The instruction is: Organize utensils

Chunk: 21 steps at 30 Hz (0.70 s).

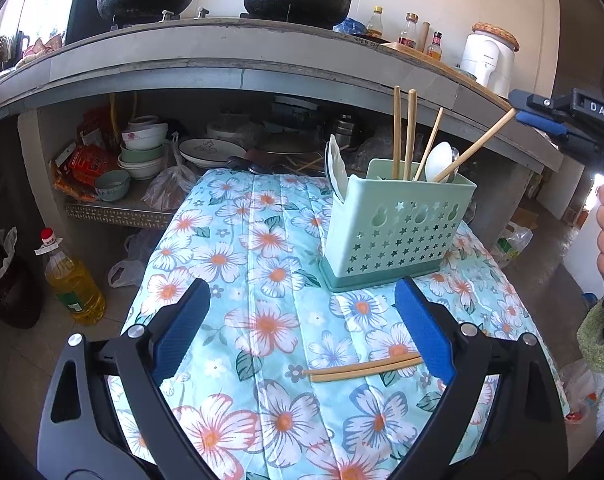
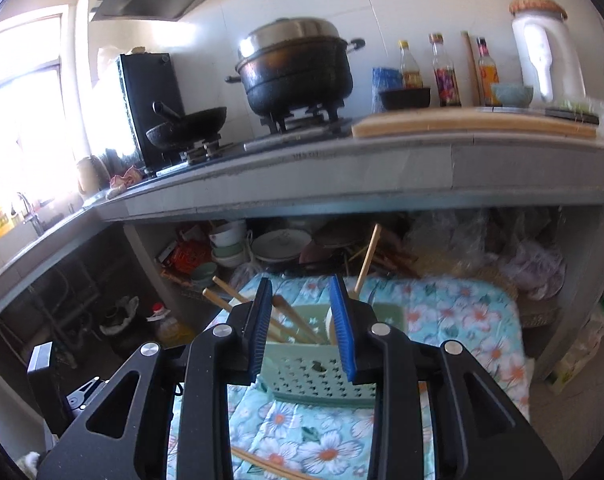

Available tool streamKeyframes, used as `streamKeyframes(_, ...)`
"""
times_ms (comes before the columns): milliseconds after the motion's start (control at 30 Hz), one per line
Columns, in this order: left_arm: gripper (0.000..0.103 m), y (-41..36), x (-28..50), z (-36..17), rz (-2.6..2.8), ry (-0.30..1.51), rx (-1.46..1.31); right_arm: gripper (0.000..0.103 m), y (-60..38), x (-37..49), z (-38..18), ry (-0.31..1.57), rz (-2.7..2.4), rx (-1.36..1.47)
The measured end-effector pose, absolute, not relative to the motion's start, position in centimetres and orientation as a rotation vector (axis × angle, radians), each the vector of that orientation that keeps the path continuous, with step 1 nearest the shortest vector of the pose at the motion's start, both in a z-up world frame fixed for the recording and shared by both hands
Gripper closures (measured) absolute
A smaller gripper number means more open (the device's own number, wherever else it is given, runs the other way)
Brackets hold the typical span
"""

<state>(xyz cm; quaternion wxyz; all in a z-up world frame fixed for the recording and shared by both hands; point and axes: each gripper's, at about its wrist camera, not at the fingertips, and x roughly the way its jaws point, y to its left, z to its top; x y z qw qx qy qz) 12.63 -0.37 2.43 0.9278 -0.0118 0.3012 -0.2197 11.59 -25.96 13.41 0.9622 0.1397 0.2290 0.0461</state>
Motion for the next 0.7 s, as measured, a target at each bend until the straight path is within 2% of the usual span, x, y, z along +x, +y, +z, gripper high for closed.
streamKeyframes(100,0.013,-0.3,12.5,2.5,-0.450,0.613,-0.026,0.073,-25.7,12.3,12.9,0.482,0.104,0.299)
streamKeyframes(133,0.013,-0.2,12.5,2.5,-0.447,0.612,-0.025,0.076,-25.6,12.4,12.8,0.483,0.105,0.299)
streamKeyframes(200,0.013,0.0,12.5,2.5,-0.442,0.611,-0.025,0.091,-25.3,12.7,12.8,0.485,0.105,0.290)
streamKeyframes(233,0.013,0.0,12.5,2.5,-0.440,0.613,-0.026,0.093,-25.2,12.8,13.0,0.480,0.096,0.280)
streamKeyframes(467,0.013,0.2,12.7,2.3,-0.432,0.619,-0.030,0.096,-22.6,13.7,16.4,0.393,0.057,0.097)
streamKeyframes(700,0.013,0.2,12.6,2.3,-0.431,0.619,-0.025,0.096,-21.2,17.7,15.4,0.522,0.061,0.017)
